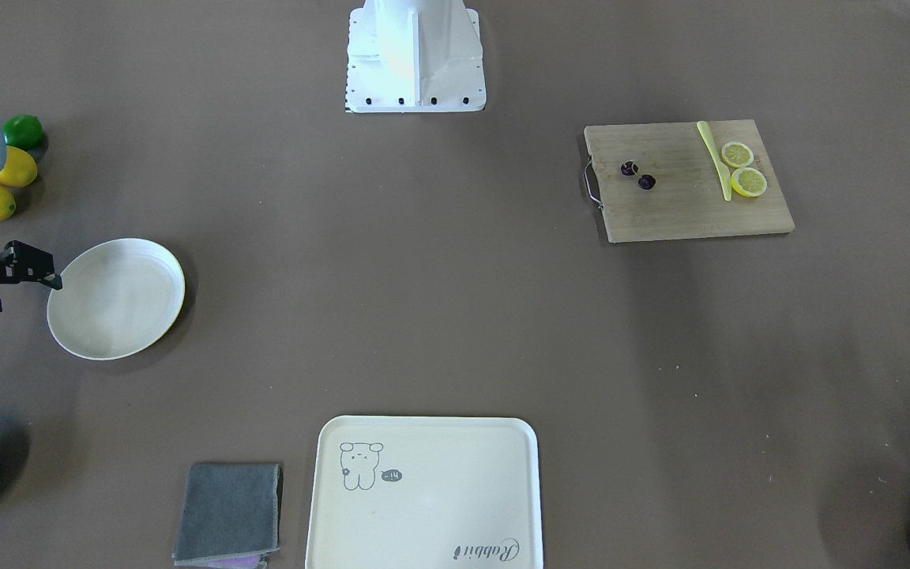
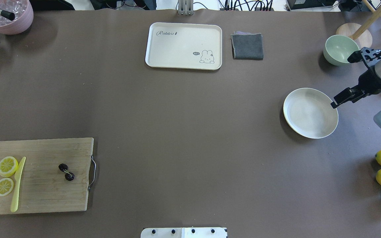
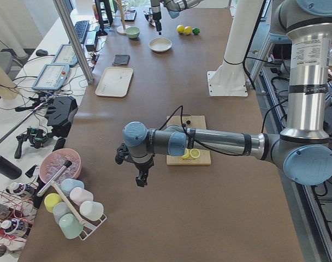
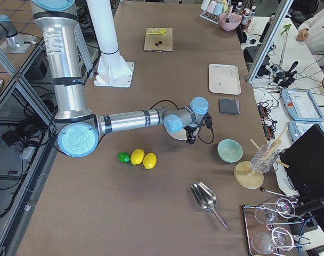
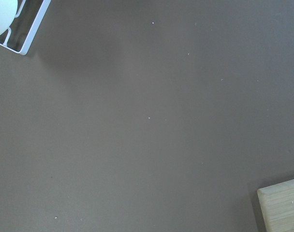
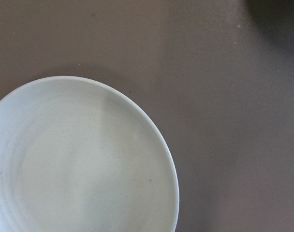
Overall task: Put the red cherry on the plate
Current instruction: 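Reach the right gripper to the white plate rim and grip it, then drag the white plate with the right gripper toward the table centre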
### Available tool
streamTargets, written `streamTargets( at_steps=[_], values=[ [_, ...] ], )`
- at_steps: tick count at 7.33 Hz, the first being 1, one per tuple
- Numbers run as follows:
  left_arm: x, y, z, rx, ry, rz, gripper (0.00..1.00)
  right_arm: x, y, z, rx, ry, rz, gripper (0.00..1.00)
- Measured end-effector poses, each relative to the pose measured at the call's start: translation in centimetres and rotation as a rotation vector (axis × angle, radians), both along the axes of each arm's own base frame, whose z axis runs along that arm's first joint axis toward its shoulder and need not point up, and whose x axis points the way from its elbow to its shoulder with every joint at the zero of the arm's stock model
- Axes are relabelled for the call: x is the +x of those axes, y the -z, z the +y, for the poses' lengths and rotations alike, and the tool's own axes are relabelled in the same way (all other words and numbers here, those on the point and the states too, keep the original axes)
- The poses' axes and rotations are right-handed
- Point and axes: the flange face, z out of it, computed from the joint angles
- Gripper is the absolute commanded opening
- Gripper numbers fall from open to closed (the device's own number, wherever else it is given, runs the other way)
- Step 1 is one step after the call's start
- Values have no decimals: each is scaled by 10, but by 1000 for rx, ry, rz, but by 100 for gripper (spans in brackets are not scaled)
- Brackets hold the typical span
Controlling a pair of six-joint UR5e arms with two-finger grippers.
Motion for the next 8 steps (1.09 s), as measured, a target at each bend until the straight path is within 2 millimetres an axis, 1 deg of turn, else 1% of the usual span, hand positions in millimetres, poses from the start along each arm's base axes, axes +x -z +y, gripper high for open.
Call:
streamTargets(
  at_steps=[1, 2, 3, 4, 5, 6, 7, 8],
  values=[
    [0, 1, 0, 2, 0, 1, 98, -4, -8, -1, 13, 5, -5, 95],
    [0, 2, 0, 3, 0, 1, 98, -7, -20, -2, 30, 8, -12, 92],
    [0, 2, 0, 4, 1, 1, 98, -9, -26, -3, 41, 7, -18, 85],
    [0, 3, 0, 4, 1, 1, 98, -14, -24, -5, 33, -7, -24, 80],
    [0, 3, 0, 4, 1, 1, 98, -22, -20, -7, 13, -28, -25, 62],
    [0, 3, 0, 5, 2, 1, 98, -27, -17, -7, 4, -40, -23, 51],
    [0, 3, -1, 5, 2, 1, 98, -29, -18, -7, -1, -45, -20, 47],
    [0, 3, -1, 5, 2, 1, 98, -30, -19, -7, -5, -46, -17, 36]
  ],
)
